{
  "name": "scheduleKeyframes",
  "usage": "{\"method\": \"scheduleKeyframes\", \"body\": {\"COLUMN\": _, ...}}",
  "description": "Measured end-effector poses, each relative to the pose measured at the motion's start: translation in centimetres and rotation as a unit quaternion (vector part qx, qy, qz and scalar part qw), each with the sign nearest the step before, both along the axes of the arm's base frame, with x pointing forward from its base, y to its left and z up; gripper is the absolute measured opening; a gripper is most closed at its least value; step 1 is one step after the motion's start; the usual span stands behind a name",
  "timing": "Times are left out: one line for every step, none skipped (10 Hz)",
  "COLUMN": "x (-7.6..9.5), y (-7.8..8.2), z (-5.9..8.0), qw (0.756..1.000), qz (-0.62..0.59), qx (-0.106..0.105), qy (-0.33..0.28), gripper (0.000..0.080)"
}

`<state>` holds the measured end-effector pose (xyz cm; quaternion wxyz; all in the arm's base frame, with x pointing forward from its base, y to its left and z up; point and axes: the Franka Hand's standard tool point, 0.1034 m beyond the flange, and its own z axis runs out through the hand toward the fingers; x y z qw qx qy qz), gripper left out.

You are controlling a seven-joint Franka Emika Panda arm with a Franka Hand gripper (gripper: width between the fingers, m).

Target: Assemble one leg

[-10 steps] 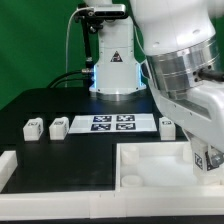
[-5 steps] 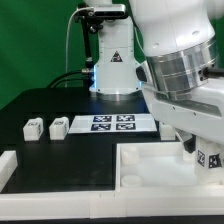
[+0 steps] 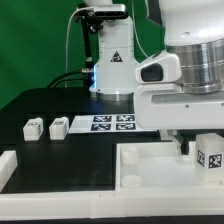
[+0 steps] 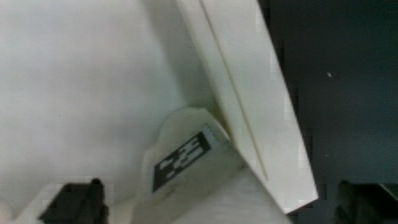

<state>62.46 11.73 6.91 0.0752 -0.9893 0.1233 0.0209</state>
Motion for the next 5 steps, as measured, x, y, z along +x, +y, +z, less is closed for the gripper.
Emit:
{"method": "scheduleKeyframes", "body": {"x": 0.05, "y": 0.18, "z": 0.26, "qw": 0.994, "qz": 0.103, "qx": -0.018, "qy": -0.017, "gripper": 0.0649}}
{"method": "scheduleKeyframes", "body": {"x": 0.15, "y": 0.17, "z": 0.31, "qw": 0.982, "qz": 0.185, "qx": -0.024, "qy": -0.03, "gripper": 0.0649}}
{"method": "scheduleKeyframes", "body": {"x": 0.2, "y": -0.21, "z": 0.28, "qw": 0.972, "qz": 0.229, "qx": -0.024, "qy": -0.035, "gripper": 0.0649}}
{"method": "scheduleKeyframes", "body": {"x": 0.21, "y": -0.24, "z": 0.28, "qw": 0.971, "qz": 0.234, "qx": -0.023, "qy": -0.036, "gripper": 0.0649}}
{"method": "scheduleKeyframes", "body": {"x": 0.19, "y": -0.14, "z": 0.28, "qw": 0.977, "qz": 0.209, "qx": -0.023, "qy": -0.033, "gripper": 0.053}}
